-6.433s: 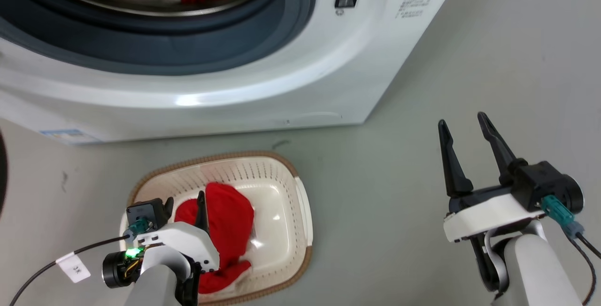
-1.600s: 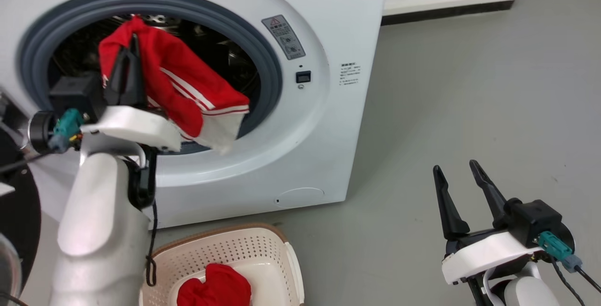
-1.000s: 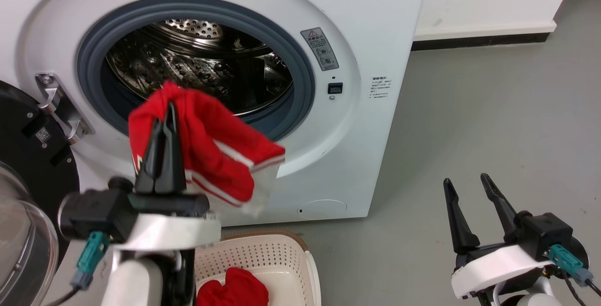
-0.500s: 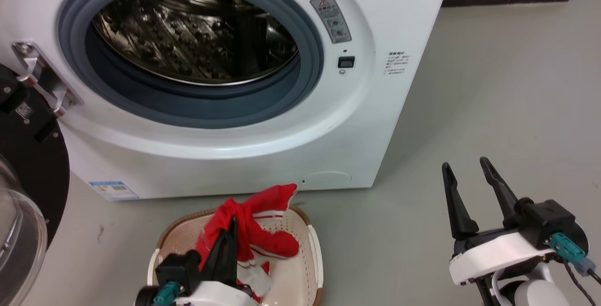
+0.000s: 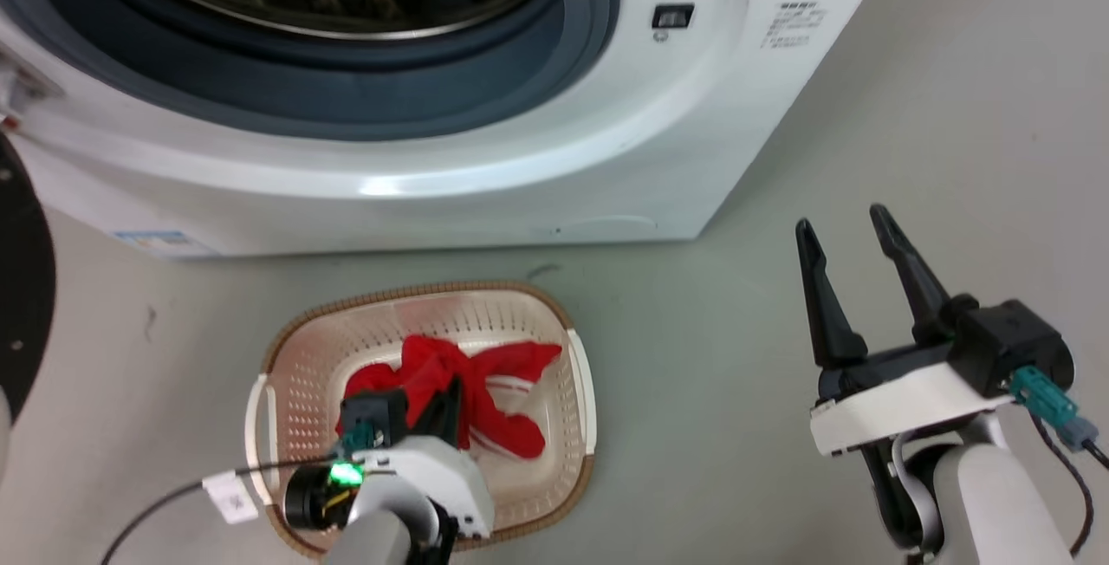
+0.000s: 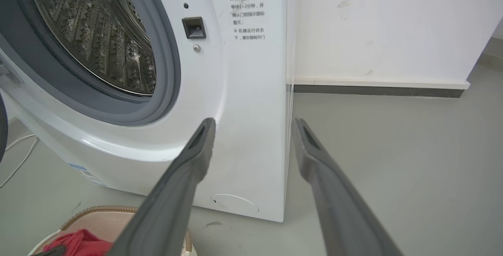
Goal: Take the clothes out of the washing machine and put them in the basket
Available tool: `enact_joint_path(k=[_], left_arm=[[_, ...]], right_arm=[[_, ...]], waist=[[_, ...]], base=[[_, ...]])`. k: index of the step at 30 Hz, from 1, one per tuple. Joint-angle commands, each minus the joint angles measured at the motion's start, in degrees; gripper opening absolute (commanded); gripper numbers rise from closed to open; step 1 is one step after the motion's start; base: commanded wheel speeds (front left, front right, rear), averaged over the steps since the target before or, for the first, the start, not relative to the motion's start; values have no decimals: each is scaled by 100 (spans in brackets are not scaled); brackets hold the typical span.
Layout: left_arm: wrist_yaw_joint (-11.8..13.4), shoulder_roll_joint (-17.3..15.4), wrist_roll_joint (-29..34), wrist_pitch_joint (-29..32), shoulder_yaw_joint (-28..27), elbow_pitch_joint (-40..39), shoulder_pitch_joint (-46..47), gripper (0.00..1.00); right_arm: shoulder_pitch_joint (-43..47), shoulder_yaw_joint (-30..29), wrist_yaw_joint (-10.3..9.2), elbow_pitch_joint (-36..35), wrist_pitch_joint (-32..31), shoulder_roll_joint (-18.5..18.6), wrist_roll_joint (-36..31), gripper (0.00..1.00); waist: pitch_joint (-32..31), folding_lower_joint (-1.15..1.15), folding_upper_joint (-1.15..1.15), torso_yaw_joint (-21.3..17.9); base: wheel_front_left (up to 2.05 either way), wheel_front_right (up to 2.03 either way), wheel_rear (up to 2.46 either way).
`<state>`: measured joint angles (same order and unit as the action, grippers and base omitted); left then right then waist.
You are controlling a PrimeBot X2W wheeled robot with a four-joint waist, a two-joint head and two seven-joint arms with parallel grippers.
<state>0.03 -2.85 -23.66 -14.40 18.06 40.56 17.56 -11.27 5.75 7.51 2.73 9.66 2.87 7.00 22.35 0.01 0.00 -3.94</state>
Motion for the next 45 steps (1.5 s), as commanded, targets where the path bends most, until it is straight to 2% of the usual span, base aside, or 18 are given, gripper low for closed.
enact_joint_path(k=[1,5,9,13,16,20,22,23,29,33,39,45], left_arm=[[0,-8,-68,-48,37,217,243,0],[20,-7,-353,-60,138,1078,970,0],[146,-4,-518,-75,111,1855,1545,0],[238,-92,-608,-83,-51,2516,1981,0],[311,-184,-724,-78,-181,2887,2188,0],[242,-185,-901,-52,-315,3099,2334,0],[225,-196,-966,-49,-369,3168,2350,51],[212,-195,-971,-48,-371,3188,2349,100],[16,-107,-995,-84,-350,3130,2157,100],[8,-88,-946,-88,-455,2762,1895,100],[43,-81,-557,-80,-763,1634,1148,100],[97,-44,71,-81,-1024,399,589,100]], right_arm=[[-152,17,-4,18,51,1,-12,100],[-421,140,-4,69,128,1,48,100],[-669,297,-4,174,227,-1,113,100],[-891,450,-4,282,333,-1,230,100],[-995,523,-4,388,405,-2,303,100],[-1068,528,-4,544,474,-1,357,100],[-1104,504,-4,624,503,-1,374,100],[-1118,494,-4,670,515,-2,382,100],[-930,352,-4,1002,543,0,229,100],[-759,268,-4,1095,549,1,129,100],[-330,56,-4,1126,542,1,-85,100],[55,-208,-4,935,413,1,-141,100]], waist=[[423,-1,0,-68],[895,-1,0,-202],[1306,-1,0,-409],[1654,-1,0,-642],[1821,-1,0,-788],[1905,-1,0,-864],[1880,-1,0,-855],[1841,-1,0,-844],[1132,-1,0,-650],[639,-1,0,-560],[-284,-1,0,-416],[-832,-1,0,-270]], base=[[0,0,0],[0,0,0],[0,0,0],[0,0,0],[0,0,0],[0,0,0],[0,0,0],[0,0,0],[0,0,0],[0,0,0],[0,0,0],[0,0,0]])
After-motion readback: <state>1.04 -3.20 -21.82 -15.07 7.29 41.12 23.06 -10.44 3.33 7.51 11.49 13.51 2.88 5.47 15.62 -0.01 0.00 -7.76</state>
